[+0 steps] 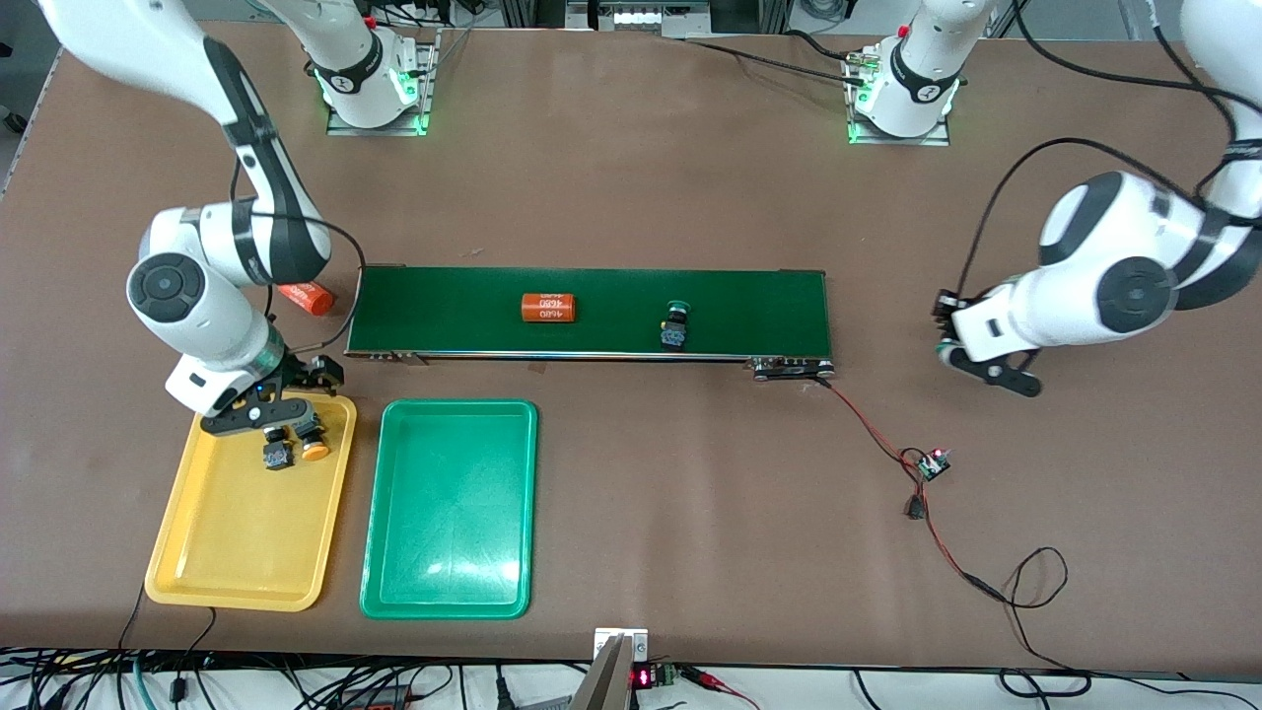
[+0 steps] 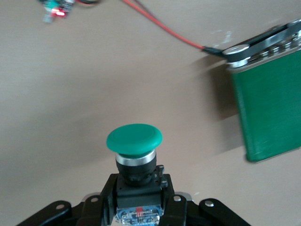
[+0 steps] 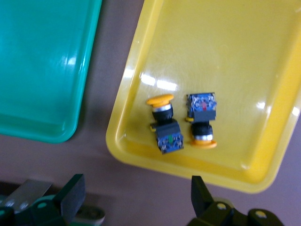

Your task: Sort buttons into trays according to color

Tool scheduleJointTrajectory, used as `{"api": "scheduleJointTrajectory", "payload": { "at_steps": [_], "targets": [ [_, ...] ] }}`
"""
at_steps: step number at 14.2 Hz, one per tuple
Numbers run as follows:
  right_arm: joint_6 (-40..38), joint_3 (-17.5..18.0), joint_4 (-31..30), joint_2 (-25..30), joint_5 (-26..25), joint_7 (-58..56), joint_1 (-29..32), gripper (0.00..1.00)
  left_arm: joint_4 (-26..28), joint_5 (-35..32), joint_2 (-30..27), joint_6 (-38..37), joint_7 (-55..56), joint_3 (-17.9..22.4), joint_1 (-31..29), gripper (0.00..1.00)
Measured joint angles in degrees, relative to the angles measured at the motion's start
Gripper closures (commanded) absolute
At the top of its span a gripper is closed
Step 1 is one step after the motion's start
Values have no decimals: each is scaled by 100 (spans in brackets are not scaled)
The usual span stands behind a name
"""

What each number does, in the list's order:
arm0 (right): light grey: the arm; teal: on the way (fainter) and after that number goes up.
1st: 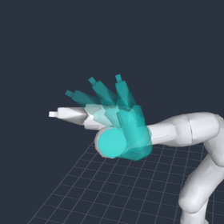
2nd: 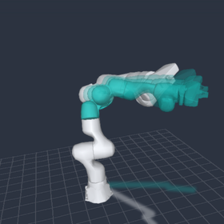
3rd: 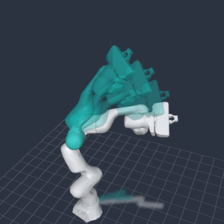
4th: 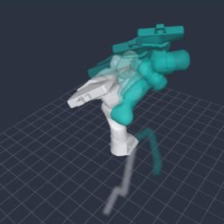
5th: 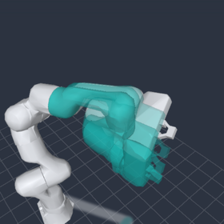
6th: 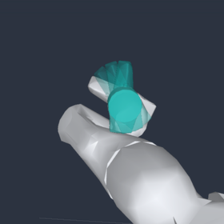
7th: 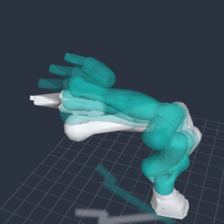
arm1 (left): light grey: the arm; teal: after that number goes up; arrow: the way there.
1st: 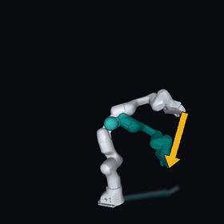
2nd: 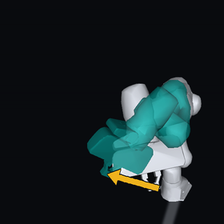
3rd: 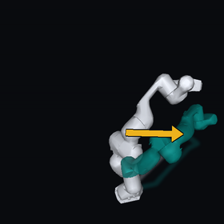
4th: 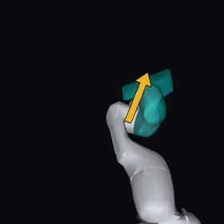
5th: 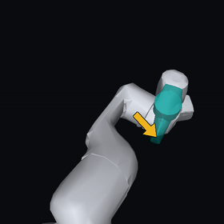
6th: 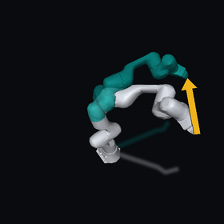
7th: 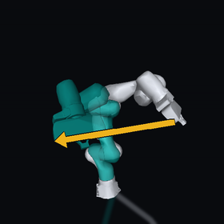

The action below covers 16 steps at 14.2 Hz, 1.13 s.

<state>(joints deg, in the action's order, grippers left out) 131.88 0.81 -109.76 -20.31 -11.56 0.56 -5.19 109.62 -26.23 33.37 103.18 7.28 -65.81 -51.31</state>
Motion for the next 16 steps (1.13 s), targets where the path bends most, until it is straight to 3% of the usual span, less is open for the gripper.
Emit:
{"api": "scheduleJointTrajectory", "payload": {
  "at_steps": [7,14,16],
  "targets": [
    [-1818,22,5,1297,249,336,-154,0,-1,0,383,322,1739,12,1173,100],
    [-2694,126,-3,2254,797,400,-29,0,-35,0,479,389,1851,74,1186,100],
    [-2796,310,-13,2363,871,400,163,0,-49,0,479,389,1851,77,1186,100]
  ]
}}
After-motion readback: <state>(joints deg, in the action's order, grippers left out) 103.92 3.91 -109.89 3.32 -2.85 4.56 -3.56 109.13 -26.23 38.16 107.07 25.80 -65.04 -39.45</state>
